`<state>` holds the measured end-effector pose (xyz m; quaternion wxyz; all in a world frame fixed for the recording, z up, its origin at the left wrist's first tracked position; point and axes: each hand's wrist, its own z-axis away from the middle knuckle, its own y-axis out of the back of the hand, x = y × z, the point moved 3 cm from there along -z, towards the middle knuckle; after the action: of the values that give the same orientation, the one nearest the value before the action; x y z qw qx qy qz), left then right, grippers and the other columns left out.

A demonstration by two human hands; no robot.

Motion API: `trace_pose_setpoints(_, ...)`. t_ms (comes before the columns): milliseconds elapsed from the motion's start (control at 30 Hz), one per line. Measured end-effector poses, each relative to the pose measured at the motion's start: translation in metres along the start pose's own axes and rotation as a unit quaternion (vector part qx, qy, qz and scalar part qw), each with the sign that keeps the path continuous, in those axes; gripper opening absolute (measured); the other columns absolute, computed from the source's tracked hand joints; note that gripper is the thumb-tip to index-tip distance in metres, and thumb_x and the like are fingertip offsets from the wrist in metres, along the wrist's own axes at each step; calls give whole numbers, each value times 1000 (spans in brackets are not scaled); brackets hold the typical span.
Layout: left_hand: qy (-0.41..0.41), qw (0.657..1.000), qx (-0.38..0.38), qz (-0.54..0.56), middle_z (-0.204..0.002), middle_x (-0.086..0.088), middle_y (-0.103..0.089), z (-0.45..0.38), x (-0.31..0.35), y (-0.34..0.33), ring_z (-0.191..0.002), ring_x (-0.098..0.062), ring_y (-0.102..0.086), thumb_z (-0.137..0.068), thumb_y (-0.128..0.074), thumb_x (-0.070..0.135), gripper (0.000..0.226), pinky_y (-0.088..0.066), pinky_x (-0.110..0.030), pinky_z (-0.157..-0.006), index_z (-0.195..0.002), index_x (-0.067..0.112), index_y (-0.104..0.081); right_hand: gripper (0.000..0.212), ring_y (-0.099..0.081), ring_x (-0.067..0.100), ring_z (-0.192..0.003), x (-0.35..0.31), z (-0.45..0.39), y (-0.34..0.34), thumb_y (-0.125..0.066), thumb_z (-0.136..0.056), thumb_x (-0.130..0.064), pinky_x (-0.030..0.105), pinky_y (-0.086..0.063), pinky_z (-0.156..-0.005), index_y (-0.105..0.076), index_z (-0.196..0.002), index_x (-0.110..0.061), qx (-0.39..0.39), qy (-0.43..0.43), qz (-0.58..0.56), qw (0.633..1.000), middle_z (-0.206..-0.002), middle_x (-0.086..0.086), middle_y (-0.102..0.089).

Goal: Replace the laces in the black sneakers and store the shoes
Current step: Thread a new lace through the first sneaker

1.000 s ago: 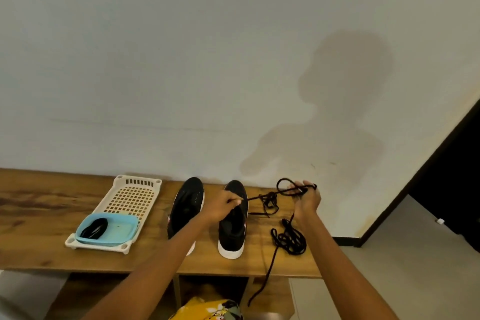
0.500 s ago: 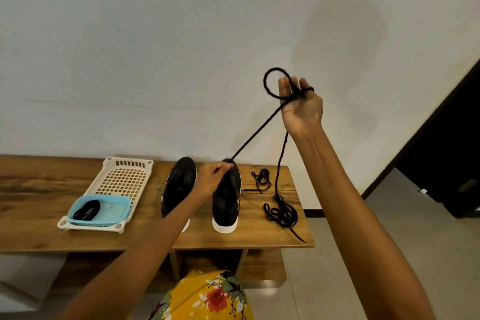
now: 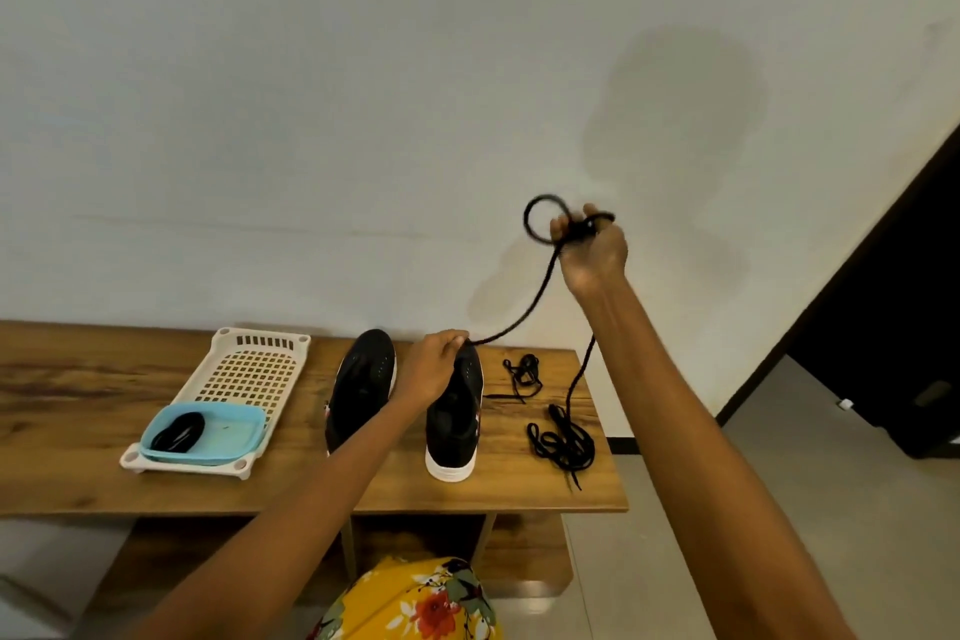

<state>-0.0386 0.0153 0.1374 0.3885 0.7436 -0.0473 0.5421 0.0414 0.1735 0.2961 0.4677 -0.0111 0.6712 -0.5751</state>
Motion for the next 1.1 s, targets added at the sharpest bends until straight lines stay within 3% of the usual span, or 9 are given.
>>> trace_pose_setpoints(167, -39, 990, -112, -76, -87, 2, -57, 8, -8, -23, -90, -18, -57, -90, -34, -11, 56, -46, -33, -87, -141, 12, -35, 28, -41, 19, -54, 92, 7, 130, -30, -95, 0, 27, -42, -49, -46, -74, -9, 102, -153, 194, 964, -61, 4, -41)
trace_pose_setpoints(333, 12, 993, -77, -84, -90, -1, -68, 12, -32, -40, -57, -12, -55, -96, -48, 15, 6, -52, -38, -62, -102, 15, -49, 23, -46, 19, -57, 151, 1, 206, -37, -94, -1, 28, -40, -53, -48, -76, -8, 152, -193, 384, 890, -65, 8, -48)
trace_pose_setpoints(533, 52, 984, -41, -165, -86, 13, -69, 12, -40, -59, -81, -1, -61, -87, -60, 44, 17, -40, -18, -59, -90, 30, -68, 15, -53, 18, -82, 152, -2, 227, -42, -95, -13, 26, -40, -70, -56, -94, -7, -27, -219, 829, 514, -100, 7, -57)
trace_pose_setpoints(567, 55, 984, -41, -166, -90, 14, -69, 11, -41, -65, -86, -1, -62, -87, -60, 45, 19, -38, -17, -59, -92, 30, -70, 21, -55, 22, -96, 151, -2, 226, -45, -95, -15, 26, -40, -73, -55, -111, -6, -32, -199, 835, 512, -116, 10, -55)
trace_pose_setpoints(633, 74, 987, -45, -137, -92, 13, -70, 6, -43, -80, -86, -2, -62, -87, -60, 44, 19, -39, -17, -58, -93, 30, -72, 35, -52, 21, -114, 153, -3, 220, -49, -94, -13, 22, -39, -78, -48, -129, -11, -50, -140, 767, 624, -132, 8, -47)
trace_pose_setpoints(700, 105, 990, -38, -83, -86, 10, -71, 2, -44, -88, -78, -4, -64, -87, -61, 43, 20, -44, -20, -58, -93, 29, -74, 33, -55, 13, -112, 159, 3, 208, -47, -95, -11, 17, -45, -79, -52, -127, -20, -84, -130, 637, 755, -130, 4, -54)
trace_pose_setpoints(767, 129, 990, -31, -48, -78, 9, -70, -6, -47, -95, -67, -2, -63, -88, -60, 42, 20, -48, -21, -57, -91, 27, -73, 29, -61, 7, -100, 167, 6, 205, -43, -97, -9, 17, -51, -73, -58, -119, -21, -91, -105, 574, 807, -117, 1, -62)
trace_pose_setpoints(933, 96, 988, -29, -122, -76, 10, -58, -22, -58, -95, -69, -2, -56, -91, -46, 53, 31, -48, -22, -60, -87, 25, -60, 22, -63, 1, -87, 176, 5, 218, -47, -98, -17, 12, -49, -72, -62, -109, -27, -43, 31, 624, 780, -93, -18, -64)
trace_pose_setpoints(1100, 59, 958, -128, -251, -117, 0, -61, -20, -81, -98, -103, -14, -60, -90, -54, 46, 65, -50, -26, -83, -139, 18, -25, 19, -60, 9, -68, 175, 6, 233, -52, -96, -24, 19, -46, -61, -63, -81, -25, 25, -22, 612, 790, -75, -4, -66)
